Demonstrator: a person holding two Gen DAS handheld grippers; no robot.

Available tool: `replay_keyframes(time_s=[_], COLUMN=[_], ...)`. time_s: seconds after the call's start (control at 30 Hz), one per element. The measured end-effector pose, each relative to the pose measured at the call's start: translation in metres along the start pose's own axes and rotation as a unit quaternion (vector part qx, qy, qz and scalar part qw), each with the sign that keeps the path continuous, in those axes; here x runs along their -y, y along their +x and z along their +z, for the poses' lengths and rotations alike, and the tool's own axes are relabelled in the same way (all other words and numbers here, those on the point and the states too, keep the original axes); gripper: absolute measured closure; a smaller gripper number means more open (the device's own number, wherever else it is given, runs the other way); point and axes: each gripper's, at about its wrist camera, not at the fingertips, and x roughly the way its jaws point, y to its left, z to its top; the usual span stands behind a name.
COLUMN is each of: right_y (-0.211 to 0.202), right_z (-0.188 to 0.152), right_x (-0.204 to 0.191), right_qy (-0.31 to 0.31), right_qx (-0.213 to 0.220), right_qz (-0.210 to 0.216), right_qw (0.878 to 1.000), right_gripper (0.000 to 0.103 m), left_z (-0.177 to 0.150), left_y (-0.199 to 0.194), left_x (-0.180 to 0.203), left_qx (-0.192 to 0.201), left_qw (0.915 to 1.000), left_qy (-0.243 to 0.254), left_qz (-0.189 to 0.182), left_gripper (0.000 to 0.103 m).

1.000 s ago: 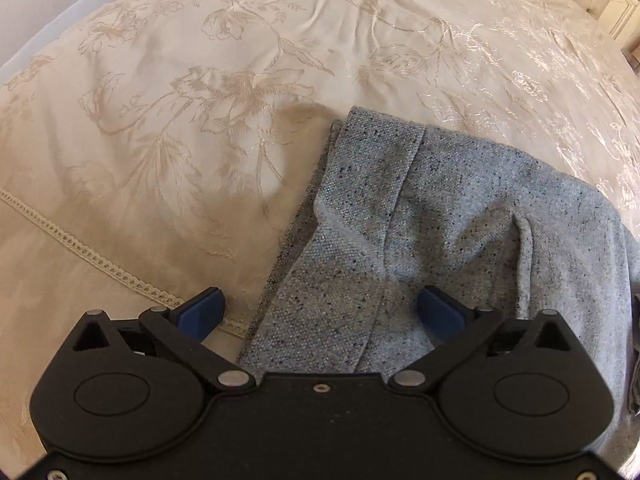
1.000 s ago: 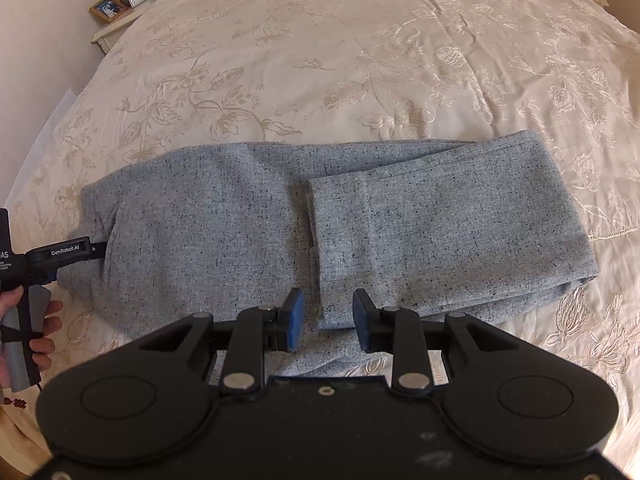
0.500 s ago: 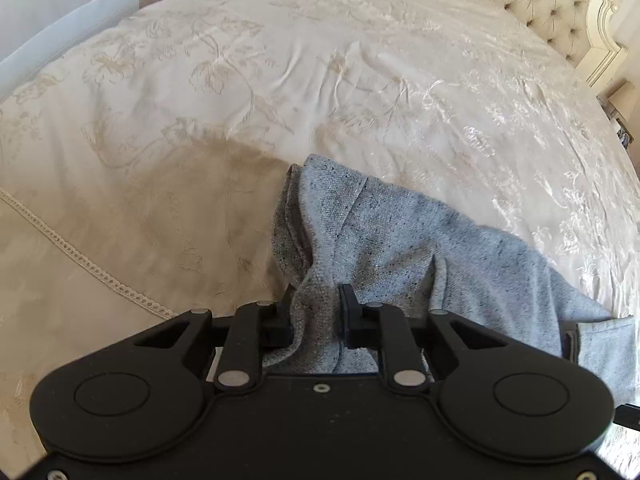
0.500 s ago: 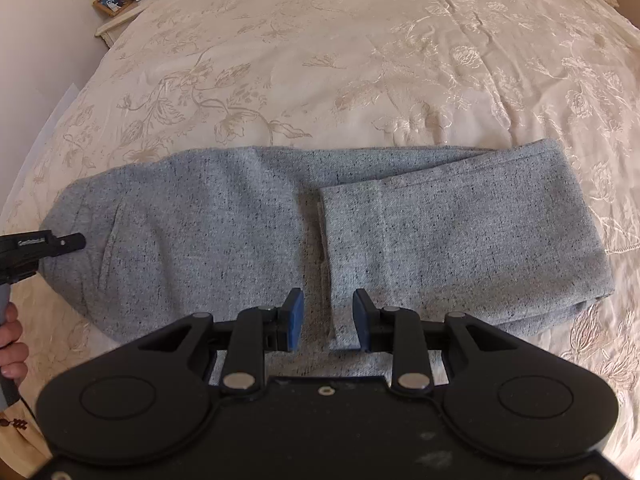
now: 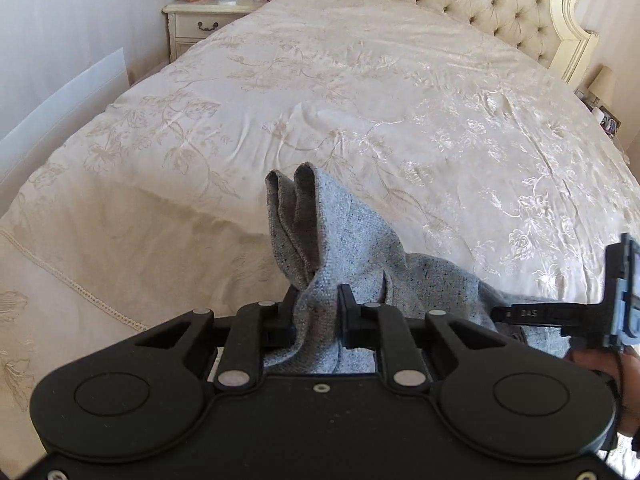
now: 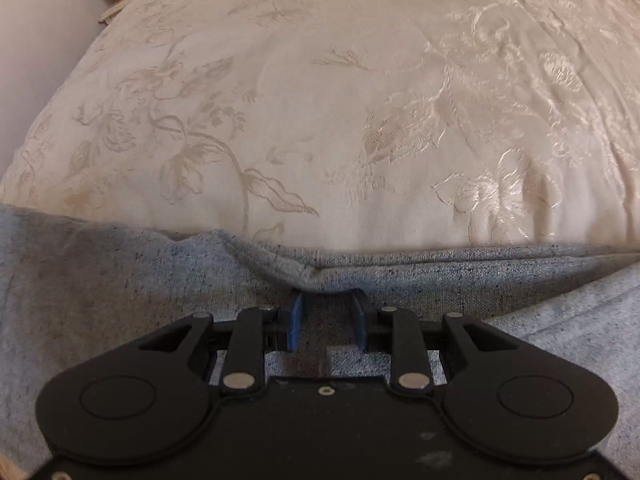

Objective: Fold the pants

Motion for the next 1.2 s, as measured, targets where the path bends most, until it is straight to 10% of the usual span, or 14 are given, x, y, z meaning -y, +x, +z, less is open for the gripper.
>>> replay_keyframes(time_s=[0.33,0.47,0.73,1.2], right_y=[-0.068,-0.091,-0.09,-0.104], right_z=[-0.012,-0.033,-0.065,-0.044], right_x=[0.069,0.114,0.179,0.158], right_qy=[0.004,0.026,0.059,0.055], right_qx=[0.018,0.006,-0.033,-0.004], right_qz=[0.123,0.149,0.146,0.209], right_qw=[0.992,0.989,0.987,0.976], right_gripper=[0.073,0.073,0.073,0.068], left_z=[0.005,0.004,-0.031,-0.045], left_y=[-0.047,-0.057,-0.025,0.025], left_x=[0.1,0.173,0.296,0.187], left_qx=[0.036,0.056,0.005,-0.048], left_qw=[0.9979,0.9938,0.9843,0.9915], left_qy=[0.054,0.085,0.123,0.082], left_qz=[0.008,-0.045,-0.127,0.089], left_gripper=[0.081,0.101,0.096,0.09])
